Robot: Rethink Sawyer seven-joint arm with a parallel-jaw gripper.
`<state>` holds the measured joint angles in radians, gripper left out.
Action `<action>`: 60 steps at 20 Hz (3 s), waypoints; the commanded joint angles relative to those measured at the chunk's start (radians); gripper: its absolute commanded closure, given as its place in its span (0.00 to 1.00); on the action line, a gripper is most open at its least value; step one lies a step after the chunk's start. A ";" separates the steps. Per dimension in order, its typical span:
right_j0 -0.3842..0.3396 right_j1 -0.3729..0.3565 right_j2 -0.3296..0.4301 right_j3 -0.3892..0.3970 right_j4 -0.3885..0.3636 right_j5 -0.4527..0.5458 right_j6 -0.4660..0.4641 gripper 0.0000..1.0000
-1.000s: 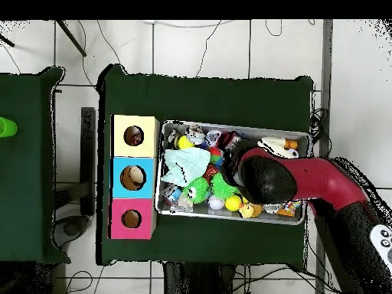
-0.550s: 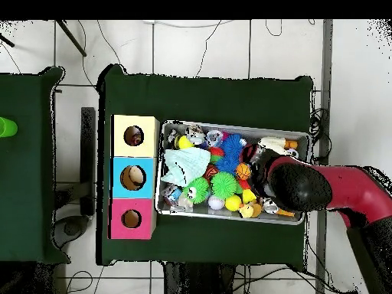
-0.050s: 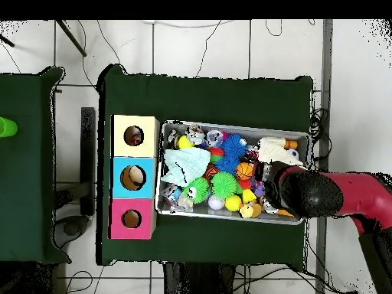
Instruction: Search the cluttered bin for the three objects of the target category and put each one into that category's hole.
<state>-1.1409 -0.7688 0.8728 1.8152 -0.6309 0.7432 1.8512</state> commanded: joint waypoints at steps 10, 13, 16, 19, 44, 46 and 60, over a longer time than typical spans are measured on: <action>-0.003 0.095 0.016 -0.008 -0.038 -0.012 -0.221 0.00; -0.022 0.121 0.019 -0.013 -0.037 -0.031 -0.223 0.00; -0.049 0.156 0.021 -0.031 -0.044 -0.025 -0.264 0.00; -0.077 0.185 0.032 -0.050 -0.044 -0.008 -0.310 0.00; -0.120 0.203 0.097 -0.200 0.021 0.211 -0.433 0.00; -0.119 0.208 0.098 -0.205 0.022 0.222 -0.434 0.00; -0.162 0.308 0.090 -0.160 -0.096 0.072 -0.489 0.00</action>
<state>-1.2823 -0.5327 0.9634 1.6475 -0.6362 0.8564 1.7173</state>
